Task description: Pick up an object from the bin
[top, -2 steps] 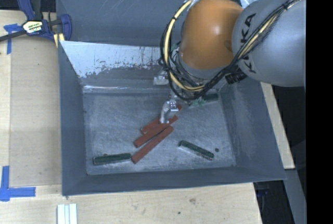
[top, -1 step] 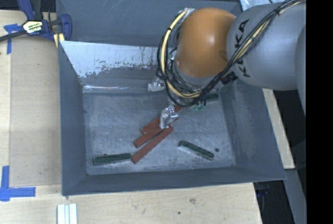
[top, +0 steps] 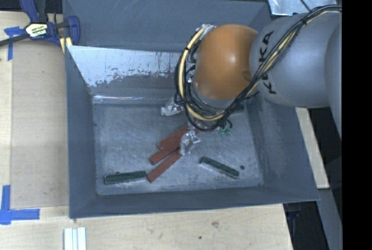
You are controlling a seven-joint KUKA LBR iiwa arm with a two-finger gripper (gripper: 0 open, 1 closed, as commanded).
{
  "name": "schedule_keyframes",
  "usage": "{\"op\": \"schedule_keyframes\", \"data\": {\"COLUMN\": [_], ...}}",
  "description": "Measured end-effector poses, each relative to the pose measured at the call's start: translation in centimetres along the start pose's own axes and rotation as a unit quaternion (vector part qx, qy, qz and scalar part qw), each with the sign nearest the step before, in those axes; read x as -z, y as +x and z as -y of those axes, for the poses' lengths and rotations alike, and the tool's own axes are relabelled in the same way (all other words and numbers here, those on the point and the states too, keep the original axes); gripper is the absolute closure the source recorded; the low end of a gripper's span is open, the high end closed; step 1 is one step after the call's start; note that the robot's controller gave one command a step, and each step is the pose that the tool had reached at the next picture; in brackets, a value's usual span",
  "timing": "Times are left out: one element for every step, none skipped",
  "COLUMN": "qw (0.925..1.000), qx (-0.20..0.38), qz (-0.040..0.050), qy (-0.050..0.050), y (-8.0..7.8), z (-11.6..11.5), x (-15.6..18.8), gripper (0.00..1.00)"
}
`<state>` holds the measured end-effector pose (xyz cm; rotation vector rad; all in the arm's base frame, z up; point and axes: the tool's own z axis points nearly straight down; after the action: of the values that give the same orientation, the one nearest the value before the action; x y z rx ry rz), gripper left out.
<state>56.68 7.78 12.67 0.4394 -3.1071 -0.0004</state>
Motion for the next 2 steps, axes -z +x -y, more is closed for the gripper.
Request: {"op": "schedule_keyframes", "data": {"qw": [0.9935, 0.9886], "qx": [0.114, 0.150], "qz": [0.0024, -0.0047], "qy": [0.001, 0.004], "y": [-0.2, -0.7], "z": [-0.4, -1.2], "x": [-1.7, -4.8], "gripper": [0.00, 0.00]}}
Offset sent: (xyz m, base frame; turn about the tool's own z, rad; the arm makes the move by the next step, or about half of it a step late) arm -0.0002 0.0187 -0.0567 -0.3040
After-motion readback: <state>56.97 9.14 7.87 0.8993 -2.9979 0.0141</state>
